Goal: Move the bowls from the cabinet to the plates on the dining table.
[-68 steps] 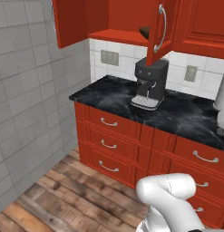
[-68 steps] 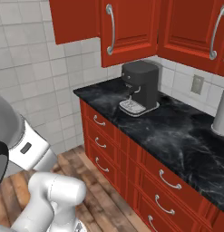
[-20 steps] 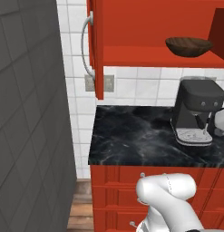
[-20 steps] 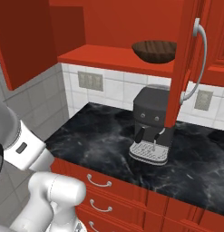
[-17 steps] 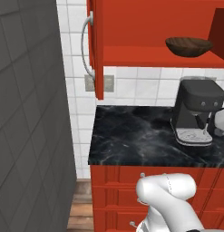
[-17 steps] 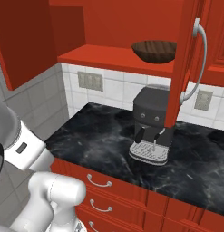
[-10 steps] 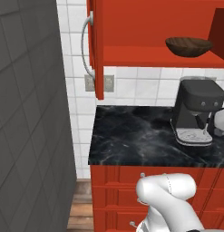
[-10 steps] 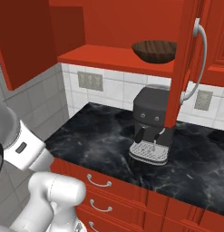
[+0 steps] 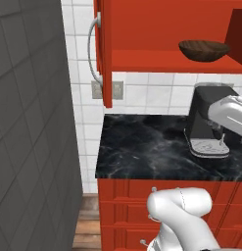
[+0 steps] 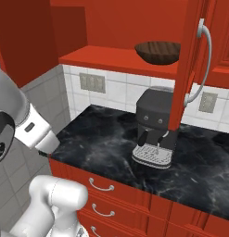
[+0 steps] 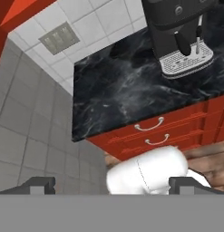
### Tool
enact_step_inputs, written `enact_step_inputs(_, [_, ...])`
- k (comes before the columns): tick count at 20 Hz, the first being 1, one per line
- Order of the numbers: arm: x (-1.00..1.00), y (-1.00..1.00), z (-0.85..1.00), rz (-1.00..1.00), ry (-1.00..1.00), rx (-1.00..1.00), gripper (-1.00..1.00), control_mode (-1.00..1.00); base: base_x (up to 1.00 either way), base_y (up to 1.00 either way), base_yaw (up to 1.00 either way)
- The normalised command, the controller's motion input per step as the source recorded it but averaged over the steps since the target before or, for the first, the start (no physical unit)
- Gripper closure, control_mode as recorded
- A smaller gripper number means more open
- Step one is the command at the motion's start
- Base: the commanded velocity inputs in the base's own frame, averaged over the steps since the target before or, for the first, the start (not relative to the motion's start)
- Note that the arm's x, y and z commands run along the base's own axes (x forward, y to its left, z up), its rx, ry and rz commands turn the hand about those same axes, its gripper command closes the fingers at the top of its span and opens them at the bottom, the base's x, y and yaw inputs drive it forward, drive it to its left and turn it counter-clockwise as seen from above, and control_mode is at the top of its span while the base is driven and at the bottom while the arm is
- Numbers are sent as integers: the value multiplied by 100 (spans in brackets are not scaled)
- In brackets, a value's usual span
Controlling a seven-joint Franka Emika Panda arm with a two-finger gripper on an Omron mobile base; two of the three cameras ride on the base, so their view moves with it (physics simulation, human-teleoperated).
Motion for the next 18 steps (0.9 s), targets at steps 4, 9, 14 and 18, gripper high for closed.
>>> enact_step_inputs(4, [55,9,0,-27,0,0,-100,-100,0,0,0])
enact_step_inputs(9, [60,0,0,-25,0,-1,-100,-100,0,0,0])
enact_step_inputs(14, [1,-49,4,-1,-3,0,-100,-100,0,0,0])
enact_step_inputs(18, [-11,-64,4,3,-9,0,-100,-100,0,0,0])
